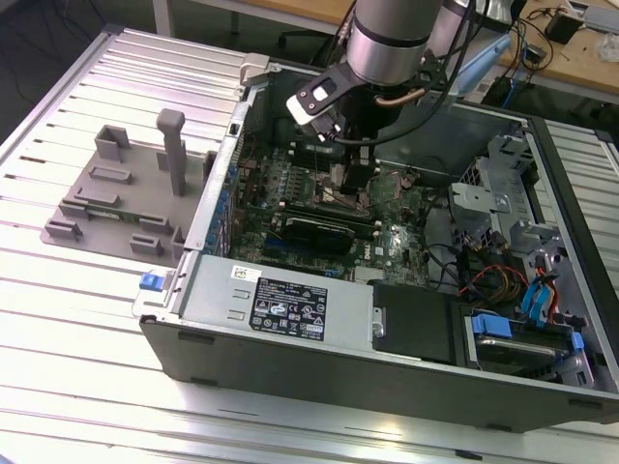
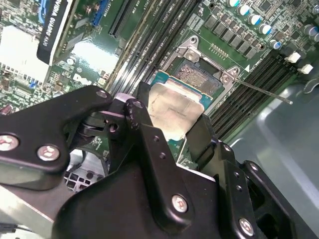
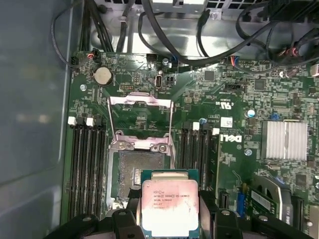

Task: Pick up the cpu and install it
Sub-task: 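Place the cpu into insertion slot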

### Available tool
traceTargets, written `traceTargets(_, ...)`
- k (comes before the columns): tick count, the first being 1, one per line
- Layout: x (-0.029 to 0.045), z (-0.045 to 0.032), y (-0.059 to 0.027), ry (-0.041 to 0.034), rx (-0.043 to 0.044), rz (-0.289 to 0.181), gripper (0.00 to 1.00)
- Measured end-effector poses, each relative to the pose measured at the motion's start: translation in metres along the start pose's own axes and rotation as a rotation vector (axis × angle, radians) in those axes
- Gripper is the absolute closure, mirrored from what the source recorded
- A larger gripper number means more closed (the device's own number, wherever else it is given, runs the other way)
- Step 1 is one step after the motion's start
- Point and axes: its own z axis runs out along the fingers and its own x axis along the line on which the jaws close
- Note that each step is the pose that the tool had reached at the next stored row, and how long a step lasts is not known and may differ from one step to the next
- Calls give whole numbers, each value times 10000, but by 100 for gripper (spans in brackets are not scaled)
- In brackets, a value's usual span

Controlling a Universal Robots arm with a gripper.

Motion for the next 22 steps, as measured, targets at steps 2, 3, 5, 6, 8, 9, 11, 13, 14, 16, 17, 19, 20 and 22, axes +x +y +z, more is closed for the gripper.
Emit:
traceTargets(2, 18, 42, 11, 7, -1, 9, 45)
traceTargets(3, 25, 56, 18, 5, -1, 46, 45)
traceTargets(5, 34, 71, 26, 0, -3, 135, 45)
traceTargets(6, 48, 88, 31, -6, -6, 258, 45)
traceTargets(8, 67, 113, 32, -8, -10, 310, 45)
traceTargets(9, 73, 126, 32, -8, -9, 312, 45)
traceTargets(11, 105, 188, 31, -10, -8, 313, 45)
traceTargets(13, 142, 218, 31, -9, -9, 315, 45)
traceTargets(14, 156, 225, 32, -9, -9, 315, 45)
traceTargets(16, 177, 244, 31, -10, -9, 318, 45)
traceTargets(17, 182, 254, 31, -11, -9, 321, 45)
traceTargets(19, 191, 282, 30, -16, -8, 330, 45)
traceTargets(20, 198, 301, 30, -17, -8, 338, 45)
traceTargets(22, 207, 323, 29, -19, -7, 342, 45)
